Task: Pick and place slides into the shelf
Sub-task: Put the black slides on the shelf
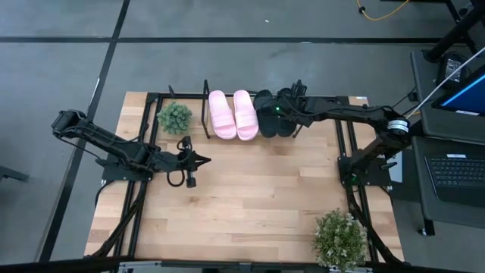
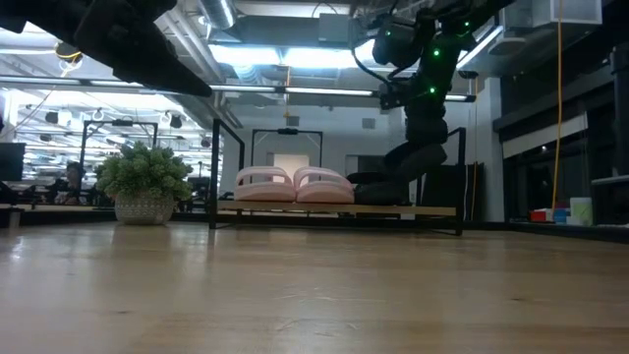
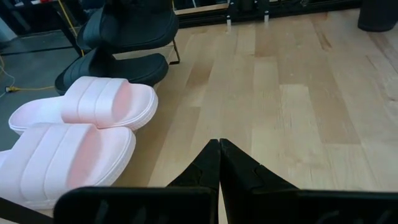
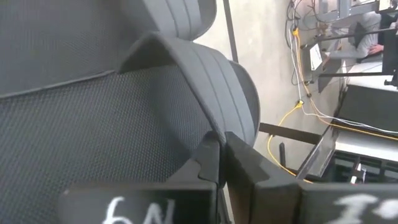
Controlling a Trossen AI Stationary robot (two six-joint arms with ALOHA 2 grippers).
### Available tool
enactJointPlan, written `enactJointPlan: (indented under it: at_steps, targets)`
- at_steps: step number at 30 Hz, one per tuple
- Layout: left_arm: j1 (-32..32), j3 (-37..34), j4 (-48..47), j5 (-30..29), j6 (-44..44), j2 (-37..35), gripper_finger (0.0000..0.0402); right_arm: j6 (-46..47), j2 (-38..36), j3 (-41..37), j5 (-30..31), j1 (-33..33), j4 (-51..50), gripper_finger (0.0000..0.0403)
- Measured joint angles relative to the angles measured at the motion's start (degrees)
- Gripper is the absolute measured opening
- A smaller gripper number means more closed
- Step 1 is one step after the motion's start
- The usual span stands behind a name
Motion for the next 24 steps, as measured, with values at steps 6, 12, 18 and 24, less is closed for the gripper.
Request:
enactJointPlan:
  at_steps: [6,12,18,24]
  targets:
    - [0.0,0.0,0.0,0.0,0.0,0.0,0.0,0.0,0.7,0.0,0.0,-1.2,0.0,0.0012]
    - [0.0,0.0,0.0,0.0,0.0,0.0,0.0,-0.2,0.7,0.0,-0.1,-2.0,0.1,0.0012]
    - [0.0,0.0,-0.1,0.0,0.0,0.0,0.0,-1.7,0.7,0.0,-0.6,-2.0,0.2,0.0012]
    - [0.0,0.0,-0.1,0.0,0.0,0.0,0.0,-4.6,0.7,0.0,-2.4,-2.1,1.1,0.0012]
